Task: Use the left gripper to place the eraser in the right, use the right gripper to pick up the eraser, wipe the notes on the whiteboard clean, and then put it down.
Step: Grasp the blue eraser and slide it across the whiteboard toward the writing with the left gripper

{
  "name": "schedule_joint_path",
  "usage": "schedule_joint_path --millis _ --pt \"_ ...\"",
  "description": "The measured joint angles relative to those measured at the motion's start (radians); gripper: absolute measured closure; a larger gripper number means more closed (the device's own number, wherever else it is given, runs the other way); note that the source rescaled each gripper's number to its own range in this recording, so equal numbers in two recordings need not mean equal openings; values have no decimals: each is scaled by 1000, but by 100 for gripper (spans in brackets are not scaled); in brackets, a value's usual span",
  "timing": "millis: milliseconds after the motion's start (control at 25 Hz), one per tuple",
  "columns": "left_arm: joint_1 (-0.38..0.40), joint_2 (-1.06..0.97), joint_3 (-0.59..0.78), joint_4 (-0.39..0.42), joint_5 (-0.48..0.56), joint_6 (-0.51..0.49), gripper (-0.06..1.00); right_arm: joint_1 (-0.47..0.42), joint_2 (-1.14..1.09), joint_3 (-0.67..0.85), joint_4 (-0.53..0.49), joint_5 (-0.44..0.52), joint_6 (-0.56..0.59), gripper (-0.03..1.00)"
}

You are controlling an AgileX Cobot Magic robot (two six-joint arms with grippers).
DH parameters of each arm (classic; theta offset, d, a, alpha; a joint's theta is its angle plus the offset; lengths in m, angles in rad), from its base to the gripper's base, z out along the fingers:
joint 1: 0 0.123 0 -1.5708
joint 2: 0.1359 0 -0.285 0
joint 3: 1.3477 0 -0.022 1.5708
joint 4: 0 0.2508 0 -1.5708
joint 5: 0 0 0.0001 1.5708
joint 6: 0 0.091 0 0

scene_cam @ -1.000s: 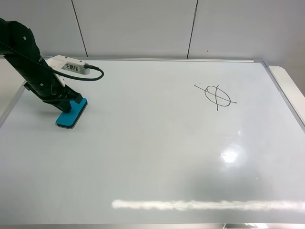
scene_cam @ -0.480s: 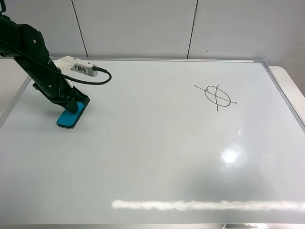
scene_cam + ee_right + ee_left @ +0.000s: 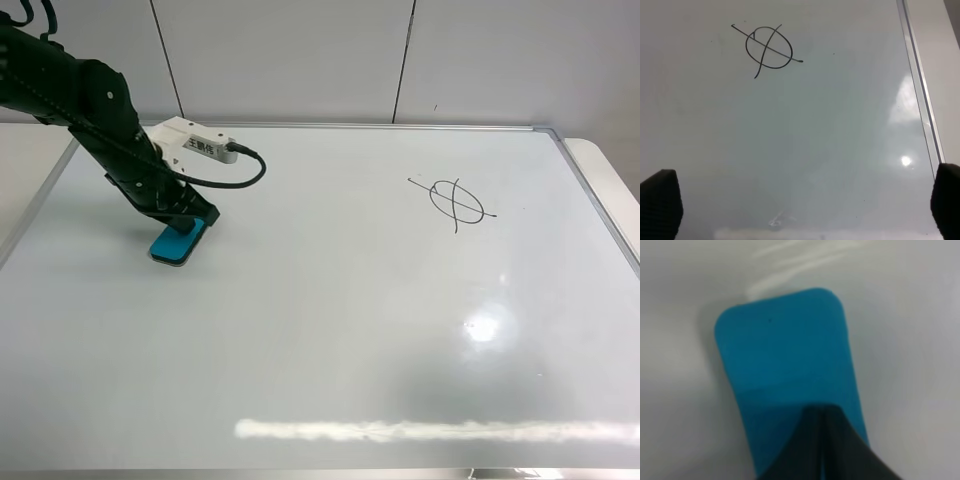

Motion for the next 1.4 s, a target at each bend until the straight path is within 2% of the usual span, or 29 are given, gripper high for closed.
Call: schedule_joint_path --millis 360,480,520,880,1080,1400 --pt "-149 12 0 -51 -44 -16 94 0 0 0 0 0 0 -3" --pt "-219 26 -2 -53 -67 -38 94 0 0 0 0 0 0 -3" --pt "-268 44 -7 -54 -89 -60 94 0 0 0 0 0 0 -3" --pt "-415 107 -58 -56 -162 -149 94 0 0 0 0 0 0 -3" --pt "-496 158 -151 -60 -126 -153 94 0 0 0 0 0 0 -3" --pt "-585 290 -414 -61 46 -155 94 0 0 0 0 0 0 -3"
